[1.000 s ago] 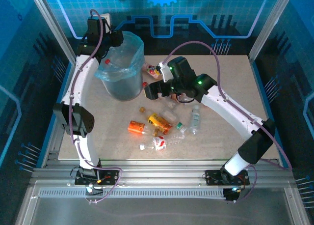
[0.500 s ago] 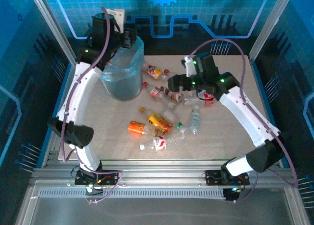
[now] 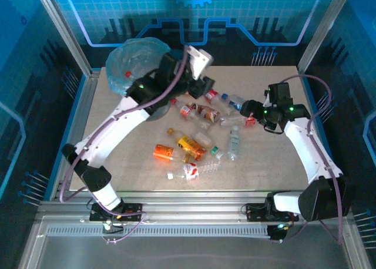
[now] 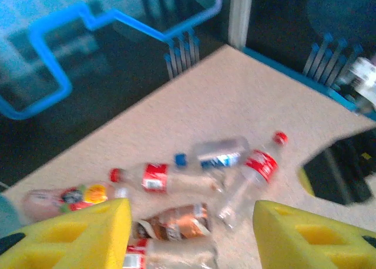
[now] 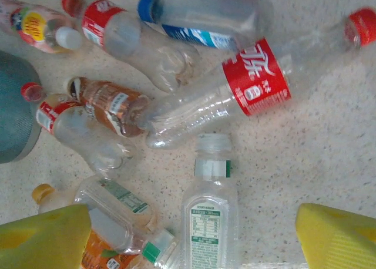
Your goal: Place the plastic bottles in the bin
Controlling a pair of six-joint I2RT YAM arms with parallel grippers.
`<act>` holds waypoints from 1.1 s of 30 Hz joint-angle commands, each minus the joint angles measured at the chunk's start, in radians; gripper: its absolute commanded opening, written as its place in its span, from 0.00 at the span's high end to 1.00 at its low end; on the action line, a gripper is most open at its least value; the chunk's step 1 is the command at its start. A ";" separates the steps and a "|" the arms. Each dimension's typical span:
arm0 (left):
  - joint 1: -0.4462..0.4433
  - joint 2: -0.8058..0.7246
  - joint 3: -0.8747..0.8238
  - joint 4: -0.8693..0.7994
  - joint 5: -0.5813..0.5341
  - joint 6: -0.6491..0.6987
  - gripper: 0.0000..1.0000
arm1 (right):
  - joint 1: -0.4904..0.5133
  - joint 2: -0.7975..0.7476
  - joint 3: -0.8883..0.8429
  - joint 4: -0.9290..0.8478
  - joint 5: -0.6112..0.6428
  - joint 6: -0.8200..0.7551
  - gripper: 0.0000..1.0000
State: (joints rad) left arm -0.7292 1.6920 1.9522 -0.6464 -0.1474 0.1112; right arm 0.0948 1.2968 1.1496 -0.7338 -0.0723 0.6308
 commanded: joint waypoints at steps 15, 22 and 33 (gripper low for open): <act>-0.104 0.187 -0.125 0.119 0.145 -0.114 0.30 | -0.011 0.335 -0.073 0.352 0.054 0.317 0.08; -0.102 0.190 -0.128 0.109 0.119 -0.076 0.26 | -0.014 0.441 -0.040 0.382 0.072 0.367 0.09; -0.103 0.178 -0.134 0.108 0.090 -0.076 0.25 | -0.033 0.537 -0.001 0.398 0.052 0.398 0.09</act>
State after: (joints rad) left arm -0.8341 1.8881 1.8362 -0.5472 -0.0380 0.0265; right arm 0.0856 1.8027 1.1225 -0.3367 -0.0265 1.0023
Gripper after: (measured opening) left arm 0.747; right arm 0.912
